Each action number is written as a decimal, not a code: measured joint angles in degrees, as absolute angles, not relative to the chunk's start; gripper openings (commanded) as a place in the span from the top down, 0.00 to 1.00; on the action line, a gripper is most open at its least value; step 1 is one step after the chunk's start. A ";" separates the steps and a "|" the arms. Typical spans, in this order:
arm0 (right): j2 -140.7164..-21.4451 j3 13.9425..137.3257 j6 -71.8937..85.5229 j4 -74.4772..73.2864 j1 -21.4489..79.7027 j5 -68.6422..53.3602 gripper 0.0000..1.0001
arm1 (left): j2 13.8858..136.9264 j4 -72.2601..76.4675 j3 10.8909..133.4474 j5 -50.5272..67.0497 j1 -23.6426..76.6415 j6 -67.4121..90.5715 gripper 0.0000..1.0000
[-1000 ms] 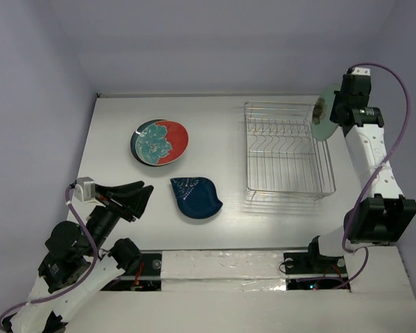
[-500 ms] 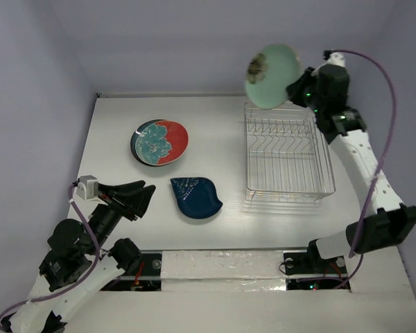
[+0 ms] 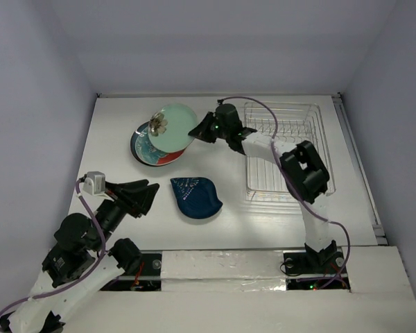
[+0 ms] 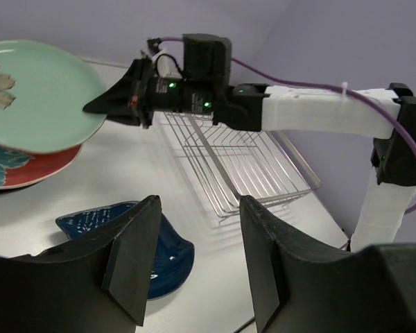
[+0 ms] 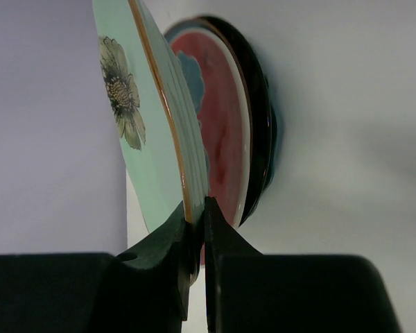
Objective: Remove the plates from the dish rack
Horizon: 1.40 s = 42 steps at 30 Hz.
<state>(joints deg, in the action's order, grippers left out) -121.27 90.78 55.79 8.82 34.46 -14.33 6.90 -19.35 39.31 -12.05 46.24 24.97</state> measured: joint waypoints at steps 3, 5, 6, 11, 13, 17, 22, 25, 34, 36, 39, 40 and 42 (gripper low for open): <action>-125.40 92.55 57.74 9.43 36.21 -14.59 1.00 | 7.18 -19.55 39.31 -12.08 46.06 24.99 0.54; -126.61 93.08 58.41 9.41 36.91 -14.59 1.00 | 7.49 -19.53 39.31 -12.08 45.71 25.04 0.54; -127.02 93.51 58.59 9.43 37.19 -14.59 1.00 | 7.68 -19.55 39.31 -12.08 45.60 25.04 0.54; -127.63 94.45 59.02 9.45 37.87 -13.91 0.95 | 8.21 -19.55 39.31 -12.08 44.69 25.04 0.53; -127.63 94.45 59.24 9.34 38.00 -13.58 0.86 | 8.21 -19.53 39.31 -12.08 44.49 25.06 0.54; -127.68 94.48 59.64 9.06 38.15 -13.10 0.75 | 8.21 -19.53 39.31 -12.08 44.40 25.04 0.53; -127.68 94.96 59.83 9.02 38.65 -12.84 0.63 | 8.21 -19.53 39.31 -12.08 44.05 25.06 0.53; -127.68 95.61 59.59 8.93 39.16 -12.78 0.44 | 8.21 -19.53 39.31 -12.08 43.86 25.08 0.53; -124.14 93.54 54.89 7.33 40.58 -12.32 0.08 | 8.21 -19.53 39.31 -12.08 43.77 25.12 0.53; -120.60 90.63 53.25 6.33 40.58 -12.23 0.05 | 8.21 -19.55 39.31 -12.08 43.77 25.15 0.53; -114.74 86.21 51.16 6.02 40.58 -11.97 0.02 | 8.21 -19.55 39.31 -12.08 43.77 25.17 0.53; -112.62 84.75 50.41 6.00 40.58 -11.88 0.01 | 8.21 -19.53 39.31 -12.05 43.77 25.21 0.53; -107.70 80.97 48.73 6.07 40.58 -11.40 0.13 | 8.21 -19.55 39.31 -12.08 43.77 25.39 0.46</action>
<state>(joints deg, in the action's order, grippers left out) -107.70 80.97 48.73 6.07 40.58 -11.40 8.21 -19.55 39.31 -12.08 43.77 25.39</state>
